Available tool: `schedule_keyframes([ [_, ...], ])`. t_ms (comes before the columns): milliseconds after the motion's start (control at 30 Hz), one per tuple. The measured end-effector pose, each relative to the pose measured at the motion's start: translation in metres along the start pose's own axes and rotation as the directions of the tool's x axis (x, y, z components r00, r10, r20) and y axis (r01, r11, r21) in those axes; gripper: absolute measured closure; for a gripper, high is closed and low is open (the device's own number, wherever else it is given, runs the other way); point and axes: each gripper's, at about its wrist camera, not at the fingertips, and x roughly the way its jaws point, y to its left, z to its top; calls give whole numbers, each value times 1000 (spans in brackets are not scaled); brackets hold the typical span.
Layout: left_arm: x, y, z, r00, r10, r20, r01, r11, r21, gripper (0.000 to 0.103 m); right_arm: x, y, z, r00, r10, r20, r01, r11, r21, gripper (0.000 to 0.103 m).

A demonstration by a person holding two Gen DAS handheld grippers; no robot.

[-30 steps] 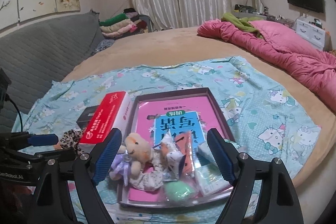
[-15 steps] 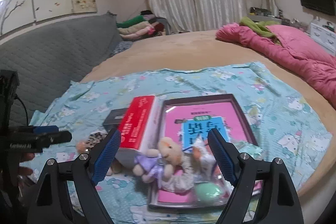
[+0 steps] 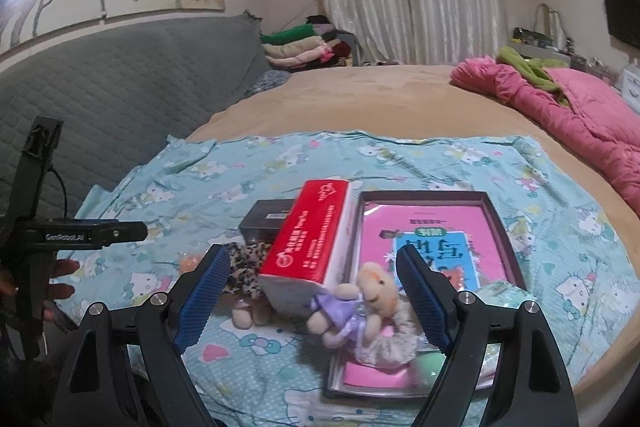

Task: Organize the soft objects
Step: 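Move both open grippers toward the leopard scrunchie and bagged orange ball, then grasp the leopard-print scrunchie with the right gripper while the left grasps the bagged orange ball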

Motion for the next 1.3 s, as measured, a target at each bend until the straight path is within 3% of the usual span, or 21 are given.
schedule_keyframes([
  [633, 38, 38, -25, 997, 7, -71, -10, 999, -47, 25, 47, 80, -29, 991, 73, -110, -99, 963, -251, 17],
  [1167, 79, 38, -42, 988, -29, -153, 22, 999, -49, 25, 71, 108, -68, 977, 81, -195, -146, 926, -349, 17],
  [1300, 88, 36, -47, 985, -33, -171, 25, 999, -48, 25, 73, 103, -73, 977, 58, -205, -125, 935, -331, 17],
])
